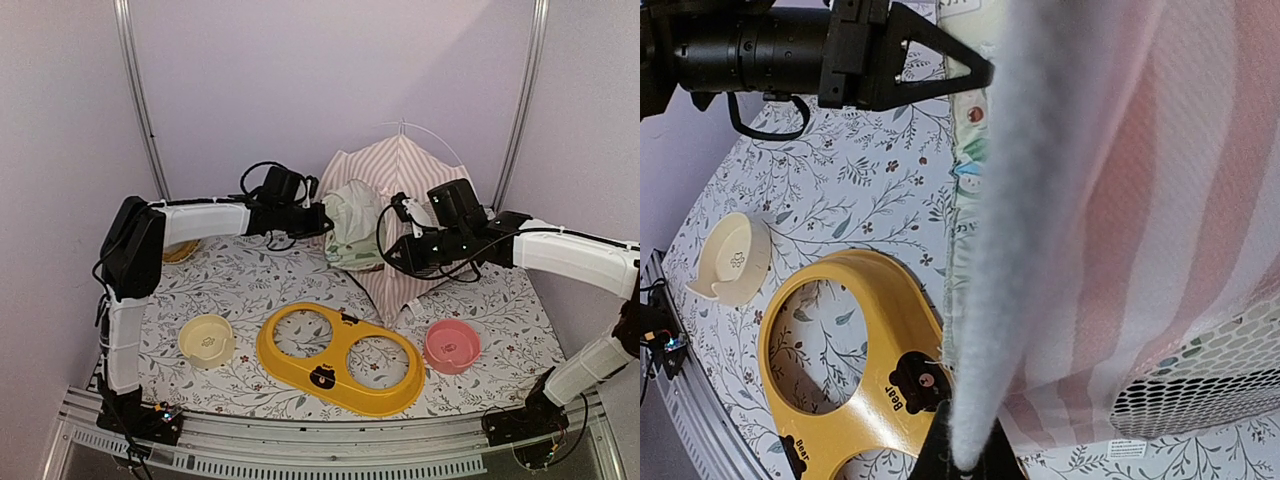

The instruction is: Set up the pet tent

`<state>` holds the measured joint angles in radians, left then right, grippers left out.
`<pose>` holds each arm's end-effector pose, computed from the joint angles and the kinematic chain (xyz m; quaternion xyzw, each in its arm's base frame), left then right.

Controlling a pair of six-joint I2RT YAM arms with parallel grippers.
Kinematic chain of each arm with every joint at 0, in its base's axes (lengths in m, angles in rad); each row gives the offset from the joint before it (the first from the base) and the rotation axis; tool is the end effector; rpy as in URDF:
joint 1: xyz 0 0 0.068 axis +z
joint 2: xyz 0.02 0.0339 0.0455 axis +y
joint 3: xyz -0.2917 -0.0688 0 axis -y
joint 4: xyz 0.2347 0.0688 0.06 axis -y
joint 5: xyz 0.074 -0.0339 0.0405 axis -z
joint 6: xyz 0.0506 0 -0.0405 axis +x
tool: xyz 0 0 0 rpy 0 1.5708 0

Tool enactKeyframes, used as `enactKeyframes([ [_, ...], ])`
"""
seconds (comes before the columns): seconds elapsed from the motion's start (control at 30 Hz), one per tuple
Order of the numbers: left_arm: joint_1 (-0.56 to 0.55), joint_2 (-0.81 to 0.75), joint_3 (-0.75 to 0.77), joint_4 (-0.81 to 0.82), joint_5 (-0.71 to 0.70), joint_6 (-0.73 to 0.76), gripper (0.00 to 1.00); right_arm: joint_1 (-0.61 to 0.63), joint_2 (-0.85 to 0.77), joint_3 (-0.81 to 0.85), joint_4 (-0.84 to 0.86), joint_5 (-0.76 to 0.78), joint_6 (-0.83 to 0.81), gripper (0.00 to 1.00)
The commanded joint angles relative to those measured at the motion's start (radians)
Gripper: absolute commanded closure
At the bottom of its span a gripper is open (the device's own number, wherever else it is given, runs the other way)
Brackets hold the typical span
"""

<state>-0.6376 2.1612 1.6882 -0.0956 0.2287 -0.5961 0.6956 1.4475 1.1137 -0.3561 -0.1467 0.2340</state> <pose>0.4130 -0.3203 0.2359 0.0729 0.8700 -0.3577 0.3314 0.2418 0.2115 0.3038 -0.2368 0.8711 0.2498 0.3504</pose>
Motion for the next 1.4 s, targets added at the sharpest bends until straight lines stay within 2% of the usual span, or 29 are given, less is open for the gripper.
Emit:
enactKeyframes([
  [0.0,-0.022,0.031,0.049,-0.100,-0.044,-0.071,1.00,0.021,-0.026,-0.035,0.001,-0.058,-0.009,1.00],
  [0.1,-0.025,0.037,0.015,-0.050,-0.045,-0.165,1.00,0.021,-0.023,-0.040,0.016,-0.061,-0.007,1.00],
  [0.2,-0.026,0.012,-0.080,0.074,-0.053,-0.290,1.00,0.021,-0.010,-0.035,0.025,-0.075,-0.004,1.00],
  [0.27,-0.029,0.020,-0.085,0.123,-0.030,-0.332,1.00,0.026,0.000,-0.032,0.031,-0.089,0.000,1.00],
  [0.4,-0.057,0.029,-0.038,0.111,-0.047,-0.335,1.00,0.040,0.015,-0.033,0.024,-0.079,-0.007,1.00],
  [0.67,-0.041,-0.043,-0.133,0.218,-0.090,-0.463,1.00,0.041,0.015,-0.062,0.004,-0.017,-0.006,1.00],
  [0.8,-0.064,-0.092,-0.147,0.234,-0.172,-0.466,1.00,0.041,-0.002,-0.069,-0.004,0.016,0.007,1.00],
  [1.03,-0.098,-0.132,-0.164,0.245,-0.263,-0.469,1.00,0.041,-0.023,-0.072,-0.012,-0.032,-0.017,1.00],
  [1.17,-0.146,-0.164,-0.225,0.266,-0.350,-0.487,1.00,0.041,-0.018,-0.057,-0.021,-0.040,-0.027,1.00],
  [1.27,-0.176,-0.183,-0.293,0.342,-0.401,-0.512,1.00,0.054,0.001,-0.041,-0.022,-0.076,-0.033,1.00],
  [1.37,-0.181,-0.148,-0.306,0.392,-0.369,-0.545,1.00,0.077,0.016,-0.039,-0.032,-0.064,-0.036,1.00],
])
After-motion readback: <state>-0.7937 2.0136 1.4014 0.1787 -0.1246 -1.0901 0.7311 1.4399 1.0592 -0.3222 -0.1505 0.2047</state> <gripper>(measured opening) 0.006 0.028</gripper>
